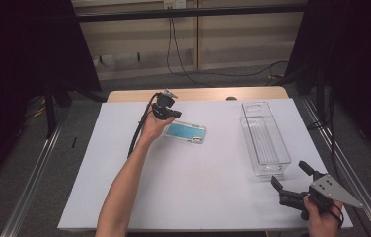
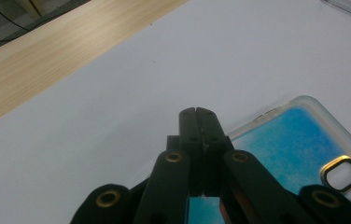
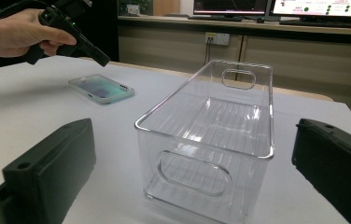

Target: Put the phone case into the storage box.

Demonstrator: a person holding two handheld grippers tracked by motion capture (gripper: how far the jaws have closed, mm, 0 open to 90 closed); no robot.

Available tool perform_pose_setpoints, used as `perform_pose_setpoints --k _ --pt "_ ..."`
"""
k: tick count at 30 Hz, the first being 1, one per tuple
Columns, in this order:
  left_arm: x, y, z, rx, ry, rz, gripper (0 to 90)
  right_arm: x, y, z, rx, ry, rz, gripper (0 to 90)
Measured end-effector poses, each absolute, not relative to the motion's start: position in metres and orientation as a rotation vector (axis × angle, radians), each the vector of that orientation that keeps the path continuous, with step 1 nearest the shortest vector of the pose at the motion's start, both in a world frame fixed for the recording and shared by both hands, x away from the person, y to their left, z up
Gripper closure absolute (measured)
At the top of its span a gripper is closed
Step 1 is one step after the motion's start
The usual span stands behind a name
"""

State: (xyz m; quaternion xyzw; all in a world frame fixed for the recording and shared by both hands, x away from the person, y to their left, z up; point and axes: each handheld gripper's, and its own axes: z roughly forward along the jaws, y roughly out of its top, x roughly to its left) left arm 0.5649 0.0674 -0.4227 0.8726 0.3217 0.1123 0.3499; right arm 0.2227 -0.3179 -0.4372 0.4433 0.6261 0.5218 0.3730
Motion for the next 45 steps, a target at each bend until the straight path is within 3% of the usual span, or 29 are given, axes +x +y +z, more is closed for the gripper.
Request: perform_pose_setpoints --k 45 --pt "0.574 0.075 -0.442 2.31 0.876 0.296 90.0 0.222 -0.319 -0.437 1.139 1.603 1.34 0.0"
